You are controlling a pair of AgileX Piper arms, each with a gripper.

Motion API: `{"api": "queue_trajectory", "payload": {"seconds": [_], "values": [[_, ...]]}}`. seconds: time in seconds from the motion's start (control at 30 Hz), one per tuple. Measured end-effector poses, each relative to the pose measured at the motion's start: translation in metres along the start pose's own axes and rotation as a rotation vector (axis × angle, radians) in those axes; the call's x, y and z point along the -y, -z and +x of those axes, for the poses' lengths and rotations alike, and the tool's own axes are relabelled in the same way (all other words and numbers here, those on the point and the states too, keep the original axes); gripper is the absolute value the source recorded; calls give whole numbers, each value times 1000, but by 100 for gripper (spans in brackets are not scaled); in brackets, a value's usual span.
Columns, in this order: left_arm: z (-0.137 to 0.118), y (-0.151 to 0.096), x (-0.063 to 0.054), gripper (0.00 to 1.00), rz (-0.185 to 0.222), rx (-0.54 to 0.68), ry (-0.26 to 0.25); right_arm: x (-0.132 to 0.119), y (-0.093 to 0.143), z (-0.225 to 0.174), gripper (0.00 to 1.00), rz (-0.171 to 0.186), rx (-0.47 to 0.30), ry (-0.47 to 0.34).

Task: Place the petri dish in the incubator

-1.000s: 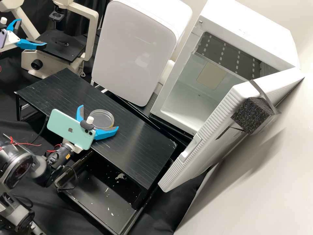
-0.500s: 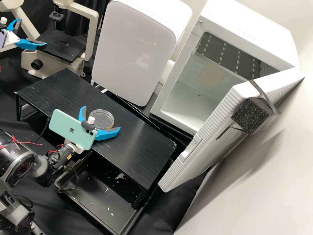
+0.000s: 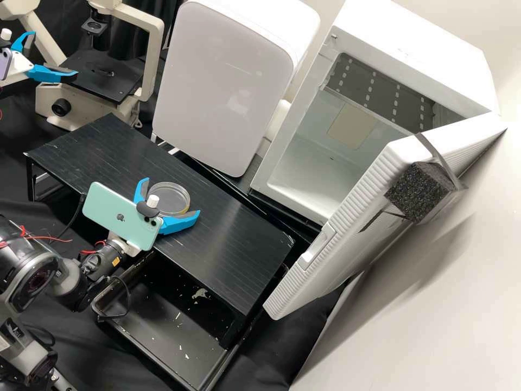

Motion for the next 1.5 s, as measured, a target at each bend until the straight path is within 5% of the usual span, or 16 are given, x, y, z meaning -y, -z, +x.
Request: {"api": "queue_trajectory", "payload": {"seconds": [1.13, 1.4, 1.5], "values": [[0, 0, 0, 100, 0, 0, 0, -11, -7, -1, 0, 12, 6, -15], [0, 0, 0, 100, 0, 0, 0, -60, -28, -6, 0, 67, 57, -199], [0, 0, 0, 100, 0, 0, 0, -82, -34, -1, 0, 56, 71, -282]]}}
